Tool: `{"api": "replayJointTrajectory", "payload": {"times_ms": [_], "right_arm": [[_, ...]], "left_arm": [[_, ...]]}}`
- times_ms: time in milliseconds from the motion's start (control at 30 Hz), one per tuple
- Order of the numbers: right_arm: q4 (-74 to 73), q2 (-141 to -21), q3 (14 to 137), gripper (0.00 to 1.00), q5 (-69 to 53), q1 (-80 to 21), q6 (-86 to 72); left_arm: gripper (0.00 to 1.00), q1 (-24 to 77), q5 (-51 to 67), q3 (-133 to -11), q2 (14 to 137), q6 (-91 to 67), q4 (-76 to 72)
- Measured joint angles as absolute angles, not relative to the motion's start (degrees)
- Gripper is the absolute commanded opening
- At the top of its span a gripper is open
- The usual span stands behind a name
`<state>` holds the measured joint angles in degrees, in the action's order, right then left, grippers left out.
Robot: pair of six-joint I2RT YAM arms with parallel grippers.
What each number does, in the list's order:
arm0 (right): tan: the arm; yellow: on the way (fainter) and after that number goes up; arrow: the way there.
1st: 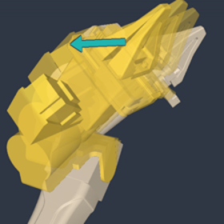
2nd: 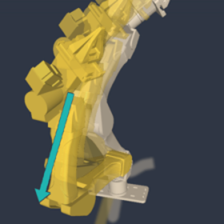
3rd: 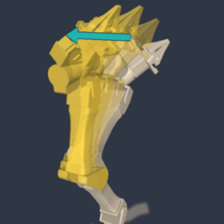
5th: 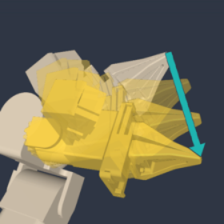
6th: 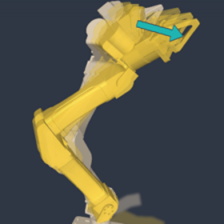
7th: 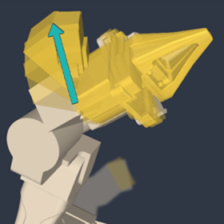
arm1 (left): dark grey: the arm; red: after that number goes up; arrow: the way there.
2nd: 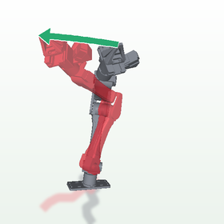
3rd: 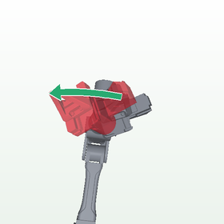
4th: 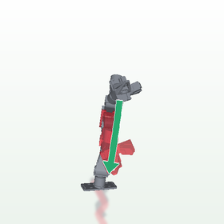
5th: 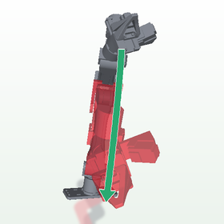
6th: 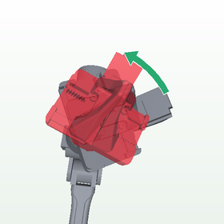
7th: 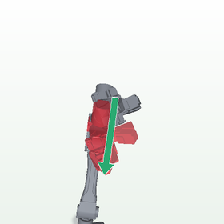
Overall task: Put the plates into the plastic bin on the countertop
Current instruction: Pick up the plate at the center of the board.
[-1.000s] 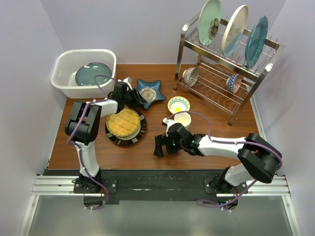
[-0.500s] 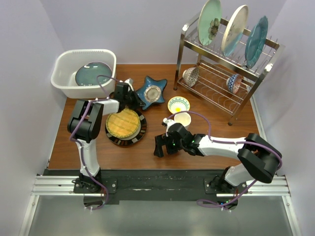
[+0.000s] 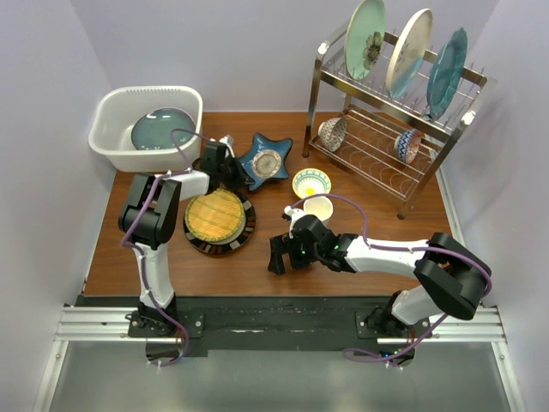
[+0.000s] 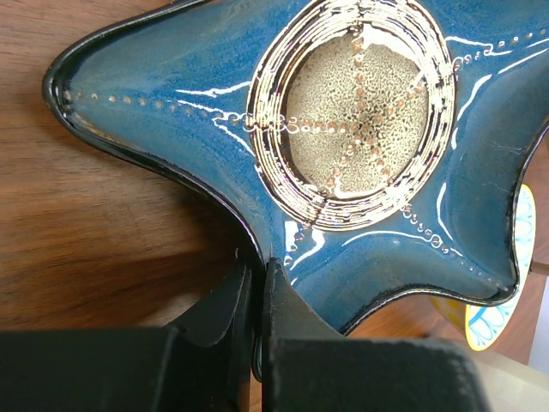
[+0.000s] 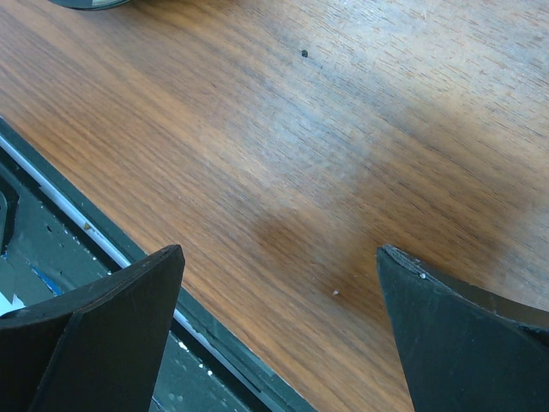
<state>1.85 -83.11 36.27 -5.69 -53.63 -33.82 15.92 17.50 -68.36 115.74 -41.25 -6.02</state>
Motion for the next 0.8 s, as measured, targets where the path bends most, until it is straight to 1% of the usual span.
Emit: {"api": "replayJointTrajectory", "payload": {"times_ms": [400, 800], "right_arm": [[1.8, -83.1, 36.2, 0.99, -5.7, -53.6, -33.8], [1.8, -82.8, 36.0, 0.99, -5.6, -53.6, -33.8]], "left_arm": [[0.00, 15.9, 15.7, -70.9, 115.5, -40.8, -1.1], [0.00, 14.5, 14.5, -70.9, 111.9, -40.6, 3.4]]}}
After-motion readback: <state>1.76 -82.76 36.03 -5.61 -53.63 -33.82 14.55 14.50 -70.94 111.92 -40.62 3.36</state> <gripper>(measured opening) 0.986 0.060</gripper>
